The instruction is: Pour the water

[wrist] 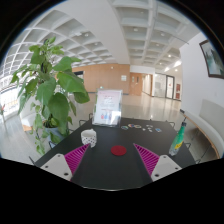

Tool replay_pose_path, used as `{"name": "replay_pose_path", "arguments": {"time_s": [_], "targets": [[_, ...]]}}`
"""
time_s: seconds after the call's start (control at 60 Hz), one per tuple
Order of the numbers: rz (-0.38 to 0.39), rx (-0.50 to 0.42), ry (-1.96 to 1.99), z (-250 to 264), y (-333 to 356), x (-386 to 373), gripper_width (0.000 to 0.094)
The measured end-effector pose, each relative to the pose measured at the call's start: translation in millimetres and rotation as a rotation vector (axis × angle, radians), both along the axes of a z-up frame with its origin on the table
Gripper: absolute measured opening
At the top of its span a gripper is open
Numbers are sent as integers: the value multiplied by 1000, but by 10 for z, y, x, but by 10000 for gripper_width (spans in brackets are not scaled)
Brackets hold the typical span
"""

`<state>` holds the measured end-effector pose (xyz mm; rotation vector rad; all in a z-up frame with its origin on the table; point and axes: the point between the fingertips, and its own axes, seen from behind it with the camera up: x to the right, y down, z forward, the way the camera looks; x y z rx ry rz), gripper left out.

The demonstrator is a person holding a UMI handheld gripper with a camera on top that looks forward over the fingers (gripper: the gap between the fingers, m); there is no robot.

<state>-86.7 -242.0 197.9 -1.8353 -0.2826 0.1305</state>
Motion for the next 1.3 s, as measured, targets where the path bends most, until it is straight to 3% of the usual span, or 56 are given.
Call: {"name": "replay_pose_path", "arguments": {"time_s": [0.25, 0.4, 0.517, 0.733, 0.917, 1.167, 1.3], "targets": [[-76, -84, -5, -388, 58, 594, 856], [-172, -152, -33, -789, 105, 1231, 857], [-293, -182, -40, -1002, 240, 1877, 853], [-435, -117, -54, -961, 836, 2959, 864], [-474, -71, 13, -1005, 1598, 3414, 852], [-427, -9, -76, -1137, 2409, 3435, 804], [-461, 16, -107, -1182, 2685, 3514, 639]]}}
